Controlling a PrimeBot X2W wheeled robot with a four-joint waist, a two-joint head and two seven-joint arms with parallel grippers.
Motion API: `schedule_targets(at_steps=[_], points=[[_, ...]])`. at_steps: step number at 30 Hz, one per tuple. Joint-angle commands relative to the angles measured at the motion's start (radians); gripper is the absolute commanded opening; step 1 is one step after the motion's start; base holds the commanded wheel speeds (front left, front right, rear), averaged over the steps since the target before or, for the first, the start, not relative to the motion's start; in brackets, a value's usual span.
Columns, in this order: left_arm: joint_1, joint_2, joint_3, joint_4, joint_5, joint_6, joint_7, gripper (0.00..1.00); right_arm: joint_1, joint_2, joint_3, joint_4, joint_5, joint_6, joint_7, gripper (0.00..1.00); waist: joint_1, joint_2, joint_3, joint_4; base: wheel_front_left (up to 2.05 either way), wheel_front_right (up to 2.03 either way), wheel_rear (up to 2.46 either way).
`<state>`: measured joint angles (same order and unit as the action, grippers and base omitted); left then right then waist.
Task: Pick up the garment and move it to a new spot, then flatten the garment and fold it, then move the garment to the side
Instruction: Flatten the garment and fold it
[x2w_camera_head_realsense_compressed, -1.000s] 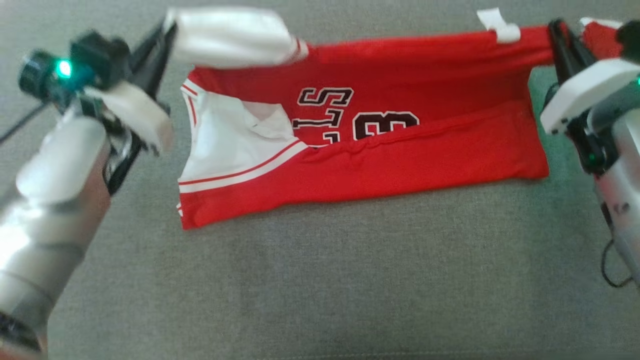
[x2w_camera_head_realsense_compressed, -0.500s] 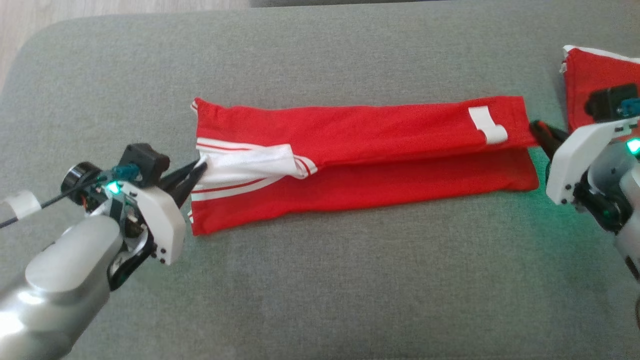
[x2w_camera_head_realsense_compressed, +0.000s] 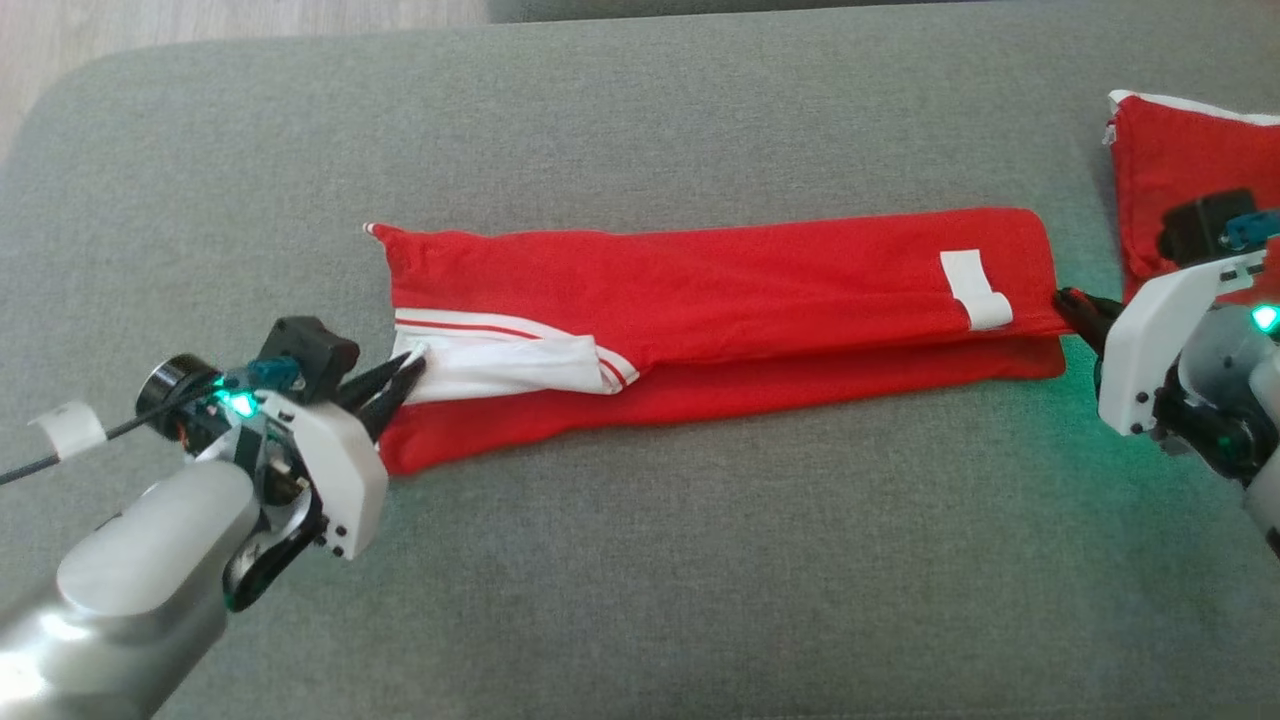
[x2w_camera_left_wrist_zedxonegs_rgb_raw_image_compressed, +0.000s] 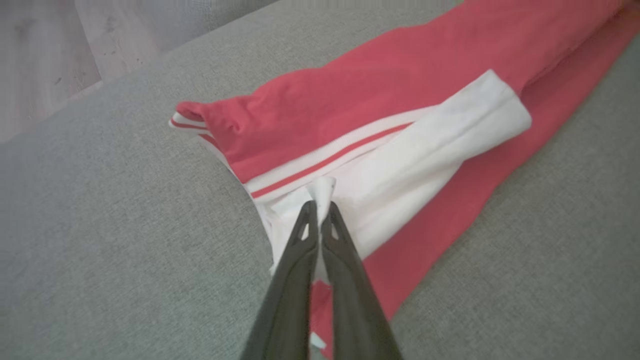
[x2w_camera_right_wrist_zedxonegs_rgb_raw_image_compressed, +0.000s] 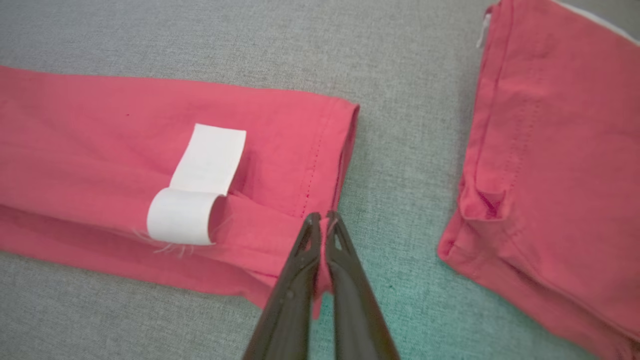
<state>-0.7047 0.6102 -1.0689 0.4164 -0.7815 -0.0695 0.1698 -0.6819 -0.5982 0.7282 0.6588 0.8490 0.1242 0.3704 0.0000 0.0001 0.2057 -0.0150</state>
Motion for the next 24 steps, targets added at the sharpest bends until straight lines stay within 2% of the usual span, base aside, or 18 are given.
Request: schedule_targets(at_steps=[1, 3, 9, 12, 16, 17, 21, 24], points=[[-0.029, 0.043, 0.042, -0.023, 0.009, 0.021, -0.022, 1.00, 0.014, -0.033, -0.006, -0.016, 0.008, 0.007, 0.006, 1.00, 0.0000, -0.0001, 0.000, -0.001, 0.00, 0.00, 0.00], [-0.030, 0.040, 0.044, -0.026, 0.013, 0.029, -0.030, 1.00, 0.013, -0.032, -0.015, -0.019, 0.013, 0.007, -0.004, 1.00, 0.0000, -0.0001, -0.001, -0.002, 0.00, 0.00, 0.00], [-0.074, 0.021, 0.128, -0.037, 0.008, 0.107, -0.145, 1.00, -0.038, -0.036, -0.103, -0.015, 0.003, 0.007, -0.091, 1.00, 0.0000, -0.0001, -0.014, -0.003, 0.00, 0.00, 0.00], [-0.103, 0.004, 0.195, -0.052, 0.011, 0.166, -0.257, 1.00, -0.075, -0.029, -0.167, -0.025, -0.031, 0.007, -0.202, 1.00, 0.0000, -0.0001, -0.023, -0.004, 0.00, 0.00, 0.00], [-0.103, -0.034, 0.277, -0.077, -0.001, 0.246, -0.381, 1.00, -0.099, 0.027, -0.266, -0.043, -0.089, 0.007, -0.381, 1.00, 0.0000, -0.0001, -0.043, -0.005, 0.00, 0.00, 0.00], [-0.103, -0.034, 0.277, -0.077, -0.001, 0.246, -0.381, 1.00, -0.099, 0.027, -0.266, -0.043, -0.089, 0.007, -0.381, 1.00, 0.0000, -0.0001, -0.043, -0.005, 0.00, 0.00, 0.00], [-0.057, -0.077, 0.355, -0.116, -0.014, 0.312, -0.424, 1.00, -0.079, 0.126, -0.363, -0.086, -0.162, 0.007, -0.553, 1.00, 0.0000, -0.0001, -0.059, -0.008, 0.00, 0.00, 0.00], [0.009, -0.108, 0.432, -0.151, -0.017, 0.357, -0.430, 1.00, -0.036, 0.228, -0.443, -0.142, -0.215, 0.007, -0.609, 1.00, 0.0000, -0.0001, -0.066, -0.013, 0.00, 0.00, 0.00]])
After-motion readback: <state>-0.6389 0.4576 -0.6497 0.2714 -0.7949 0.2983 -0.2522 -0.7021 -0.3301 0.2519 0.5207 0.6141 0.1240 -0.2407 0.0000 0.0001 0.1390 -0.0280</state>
